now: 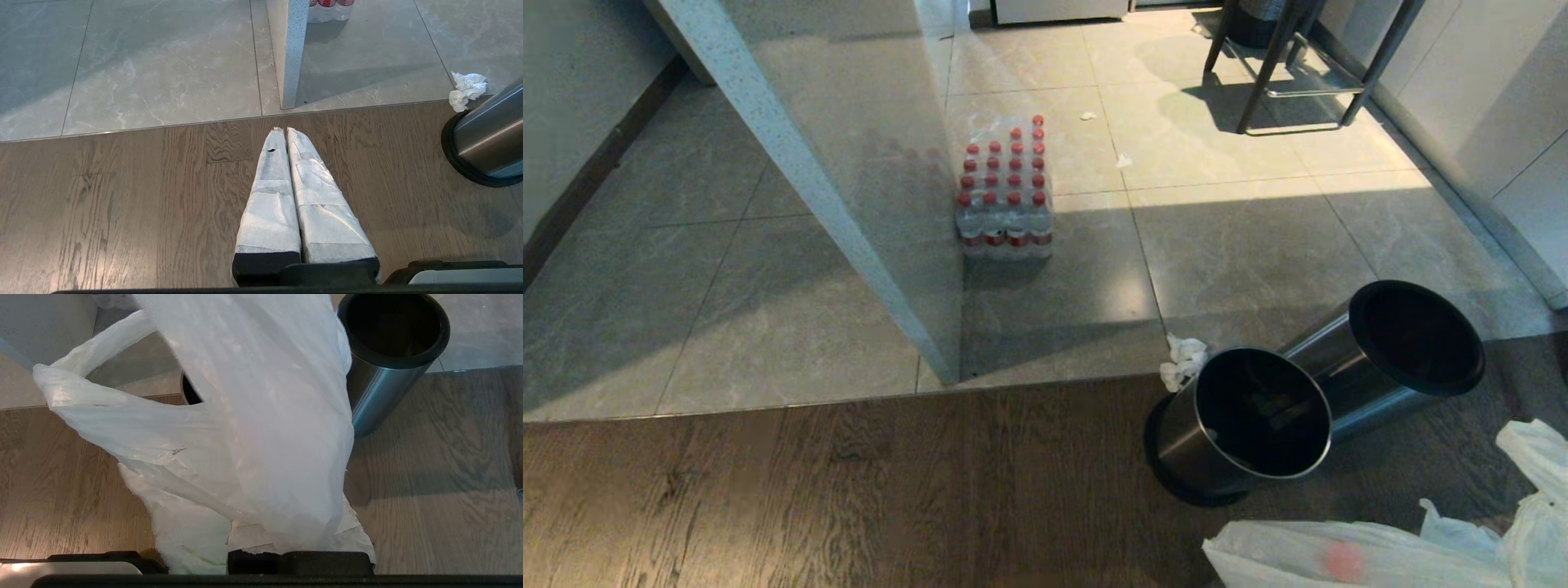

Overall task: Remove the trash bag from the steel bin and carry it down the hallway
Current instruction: Put the trash bag at the door

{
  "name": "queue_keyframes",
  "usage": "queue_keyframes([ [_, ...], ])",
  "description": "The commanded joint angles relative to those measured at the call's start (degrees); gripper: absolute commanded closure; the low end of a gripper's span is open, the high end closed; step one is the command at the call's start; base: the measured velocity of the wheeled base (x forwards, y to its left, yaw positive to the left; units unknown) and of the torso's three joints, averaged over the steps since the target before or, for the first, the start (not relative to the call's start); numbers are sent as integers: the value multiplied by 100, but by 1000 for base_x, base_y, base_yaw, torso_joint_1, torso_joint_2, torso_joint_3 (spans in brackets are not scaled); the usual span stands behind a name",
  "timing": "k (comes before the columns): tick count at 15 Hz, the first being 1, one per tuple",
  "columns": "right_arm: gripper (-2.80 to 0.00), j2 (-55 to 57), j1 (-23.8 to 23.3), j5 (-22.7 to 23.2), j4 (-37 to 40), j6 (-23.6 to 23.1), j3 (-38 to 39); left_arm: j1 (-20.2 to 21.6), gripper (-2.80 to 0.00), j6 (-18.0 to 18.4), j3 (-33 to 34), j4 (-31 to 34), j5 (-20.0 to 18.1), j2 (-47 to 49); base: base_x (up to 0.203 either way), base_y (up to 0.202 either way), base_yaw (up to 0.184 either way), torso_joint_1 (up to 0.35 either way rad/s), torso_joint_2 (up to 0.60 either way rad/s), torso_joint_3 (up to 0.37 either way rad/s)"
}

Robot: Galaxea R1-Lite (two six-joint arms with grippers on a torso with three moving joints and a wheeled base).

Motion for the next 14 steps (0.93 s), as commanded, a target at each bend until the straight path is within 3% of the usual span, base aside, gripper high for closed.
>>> queue_keyframes([
  [1,0,-213,1,-2,11,6,5,0,0,-1,0,0,3,-2,0,0,0,0,0,0],
  [14,0,-213,1,-2,11,15,4,0,0,-1,0,0,-3,-2,0,0,0,0,0,0],
])
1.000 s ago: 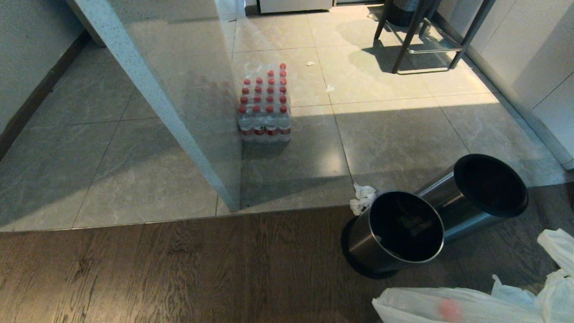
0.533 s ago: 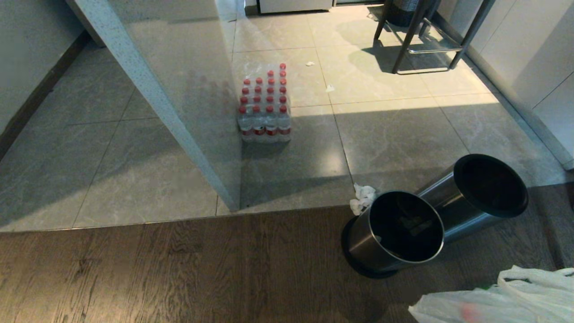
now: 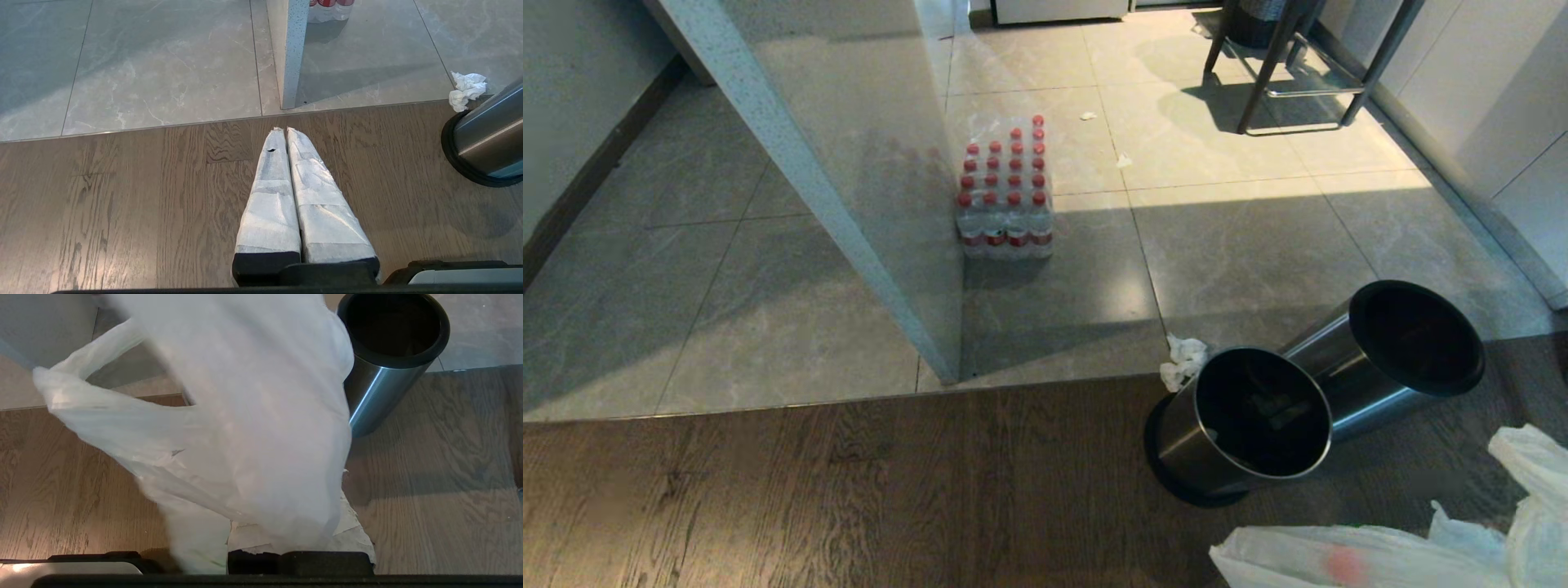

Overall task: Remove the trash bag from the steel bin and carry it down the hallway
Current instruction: Put the trash bag at the door

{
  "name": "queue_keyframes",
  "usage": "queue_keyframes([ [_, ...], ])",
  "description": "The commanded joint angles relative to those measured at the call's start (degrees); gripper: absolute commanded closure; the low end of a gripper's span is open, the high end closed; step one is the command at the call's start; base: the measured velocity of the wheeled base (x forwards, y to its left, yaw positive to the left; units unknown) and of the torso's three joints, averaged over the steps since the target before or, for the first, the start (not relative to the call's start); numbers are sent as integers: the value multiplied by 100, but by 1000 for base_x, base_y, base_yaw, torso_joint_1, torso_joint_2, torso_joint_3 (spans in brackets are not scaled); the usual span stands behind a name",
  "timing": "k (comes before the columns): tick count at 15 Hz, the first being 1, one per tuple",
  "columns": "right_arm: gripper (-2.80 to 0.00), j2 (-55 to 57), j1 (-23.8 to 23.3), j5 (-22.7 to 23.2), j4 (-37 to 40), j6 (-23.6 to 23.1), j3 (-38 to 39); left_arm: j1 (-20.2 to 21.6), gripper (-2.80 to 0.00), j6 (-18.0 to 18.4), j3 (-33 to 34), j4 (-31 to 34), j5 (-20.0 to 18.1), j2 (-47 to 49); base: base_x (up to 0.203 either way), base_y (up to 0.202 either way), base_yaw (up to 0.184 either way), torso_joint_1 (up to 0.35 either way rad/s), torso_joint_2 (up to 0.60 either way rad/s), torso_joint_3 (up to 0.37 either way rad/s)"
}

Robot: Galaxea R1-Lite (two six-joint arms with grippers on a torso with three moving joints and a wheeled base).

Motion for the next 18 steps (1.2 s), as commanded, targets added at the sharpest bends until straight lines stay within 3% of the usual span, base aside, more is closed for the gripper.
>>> queue_keyframes([
  [1,0,-213,1,-2,-3,-1,1,0,0,1,0,4,8,-2,0,0,0,0,0,0],
  [18,0,-213,1,-2,-3,-1,-7,0,0,-8,0,-4,8,-11,0,0,0,1,1,29],
])
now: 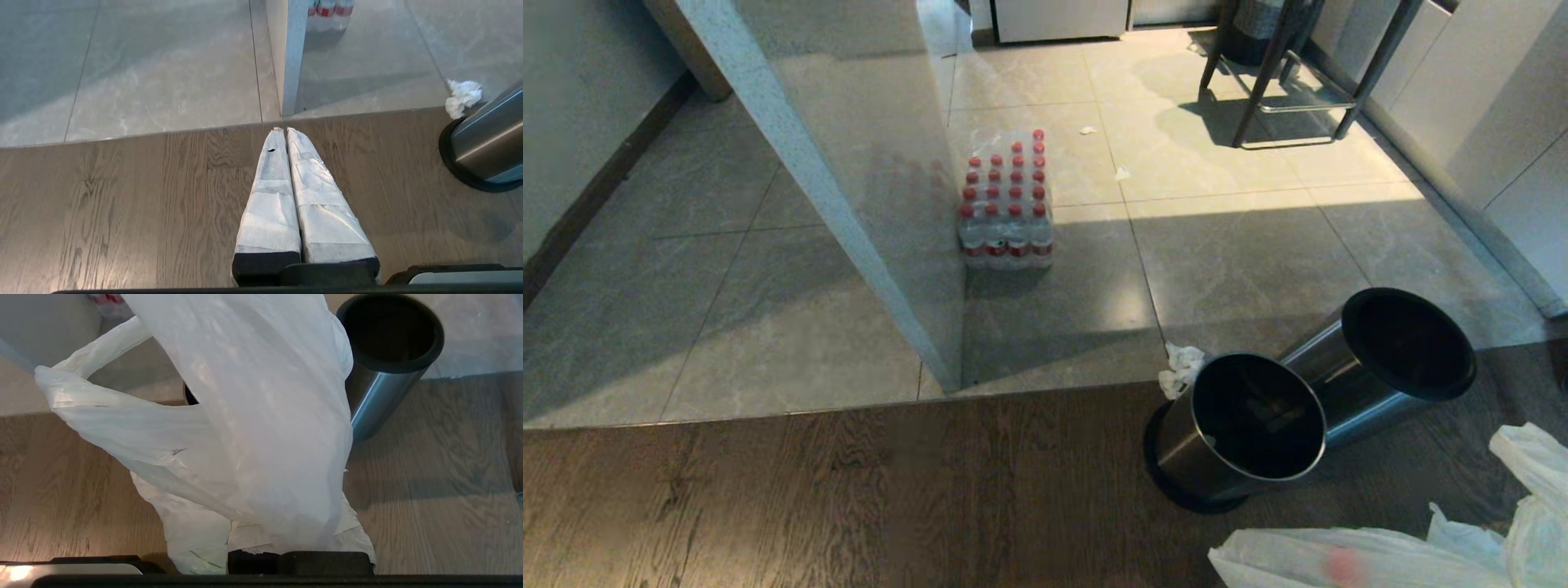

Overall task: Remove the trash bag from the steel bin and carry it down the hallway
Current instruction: Put the trash bag at the door

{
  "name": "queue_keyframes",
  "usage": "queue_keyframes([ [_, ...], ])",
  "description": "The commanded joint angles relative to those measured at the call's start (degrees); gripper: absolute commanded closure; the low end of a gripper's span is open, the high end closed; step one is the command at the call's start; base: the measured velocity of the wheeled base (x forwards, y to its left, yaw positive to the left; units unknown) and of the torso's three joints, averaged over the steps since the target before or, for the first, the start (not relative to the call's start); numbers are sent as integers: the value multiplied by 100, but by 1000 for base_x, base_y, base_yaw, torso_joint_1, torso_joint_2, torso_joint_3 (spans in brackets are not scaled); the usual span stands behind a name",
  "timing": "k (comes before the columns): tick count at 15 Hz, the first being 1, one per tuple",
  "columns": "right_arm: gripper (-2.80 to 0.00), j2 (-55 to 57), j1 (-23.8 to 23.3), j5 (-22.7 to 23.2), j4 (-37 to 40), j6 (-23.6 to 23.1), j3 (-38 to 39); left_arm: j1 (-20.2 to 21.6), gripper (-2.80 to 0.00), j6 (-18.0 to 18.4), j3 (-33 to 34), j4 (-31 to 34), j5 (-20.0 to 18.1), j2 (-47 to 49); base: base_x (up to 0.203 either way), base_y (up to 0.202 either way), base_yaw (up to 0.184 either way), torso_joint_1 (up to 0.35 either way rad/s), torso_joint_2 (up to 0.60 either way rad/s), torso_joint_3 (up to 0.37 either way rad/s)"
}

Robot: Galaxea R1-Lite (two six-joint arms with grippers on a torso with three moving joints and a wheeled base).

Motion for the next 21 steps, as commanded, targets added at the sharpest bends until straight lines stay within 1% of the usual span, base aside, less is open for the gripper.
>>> queue_keyframes([
  [1,0,-218,1,0,-4,-1,-4,0,0,-6,0,2,4,-11,0,0,0,2,2,188],
  [21,0,-218,1,0,-4,-8,2,0,0,-23,0,2,4,-2,0,0,0,3,2,202],
])
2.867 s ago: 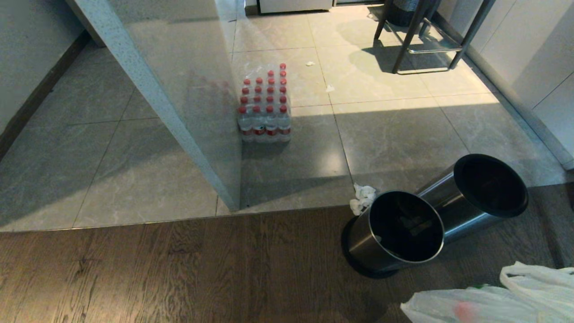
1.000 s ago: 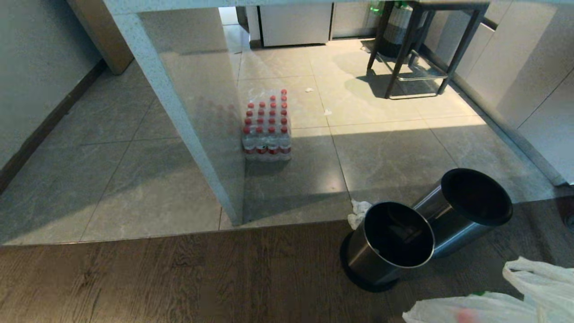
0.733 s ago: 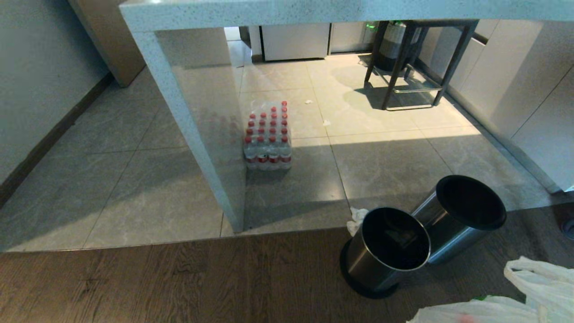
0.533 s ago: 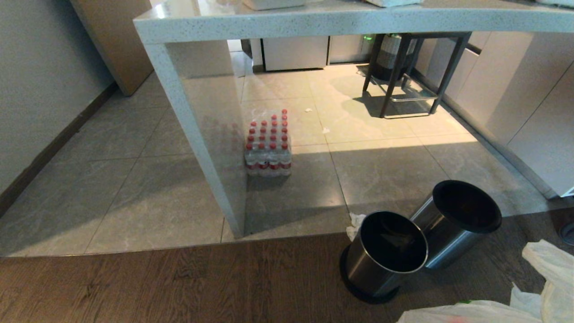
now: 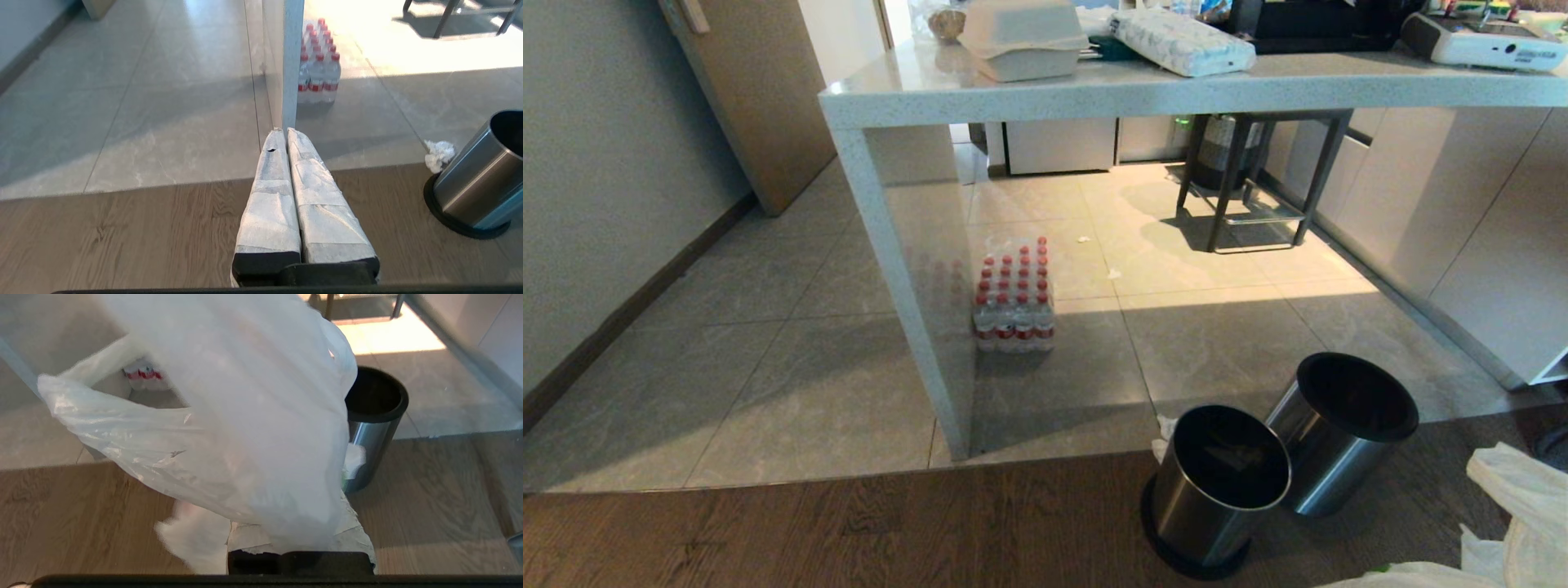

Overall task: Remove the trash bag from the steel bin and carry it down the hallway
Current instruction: Put the trash bag at the door

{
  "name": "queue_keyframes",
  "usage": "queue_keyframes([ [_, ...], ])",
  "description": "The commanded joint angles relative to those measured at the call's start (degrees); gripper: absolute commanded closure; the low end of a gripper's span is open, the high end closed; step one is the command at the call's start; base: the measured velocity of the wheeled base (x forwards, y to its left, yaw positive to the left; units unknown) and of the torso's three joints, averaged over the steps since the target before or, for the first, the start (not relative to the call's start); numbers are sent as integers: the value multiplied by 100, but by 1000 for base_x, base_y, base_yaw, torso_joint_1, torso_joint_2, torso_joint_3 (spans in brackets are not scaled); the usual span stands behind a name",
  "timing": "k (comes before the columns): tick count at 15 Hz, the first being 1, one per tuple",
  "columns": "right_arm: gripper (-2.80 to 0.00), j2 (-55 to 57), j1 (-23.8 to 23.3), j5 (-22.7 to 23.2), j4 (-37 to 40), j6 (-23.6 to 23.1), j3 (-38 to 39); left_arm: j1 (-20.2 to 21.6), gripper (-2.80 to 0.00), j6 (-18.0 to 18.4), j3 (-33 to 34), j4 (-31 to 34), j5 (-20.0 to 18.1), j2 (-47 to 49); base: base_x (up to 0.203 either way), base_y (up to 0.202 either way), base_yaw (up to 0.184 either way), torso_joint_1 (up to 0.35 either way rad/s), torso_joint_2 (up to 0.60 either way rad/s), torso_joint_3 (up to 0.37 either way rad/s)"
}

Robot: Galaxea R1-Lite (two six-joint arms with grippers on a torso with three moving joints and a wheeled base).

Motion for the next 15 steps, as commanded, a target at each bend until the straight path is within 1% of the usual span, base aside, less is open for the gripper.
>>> queue_keyframes([
  [1,0,-219,1,-2,-3,2,1,0,0,-2,0,-1,3,-2,0,0,0,2,4,193],
  [4,0,-219,1,-2,-4,4,2,0,0,7,0,-1,3,-2,0,0,0,4,6,71],
  [15,0,-219,1,-2,-4,-5,2,0,0,33,0,-1,3,-2,0,0,0,0,0,0],
])
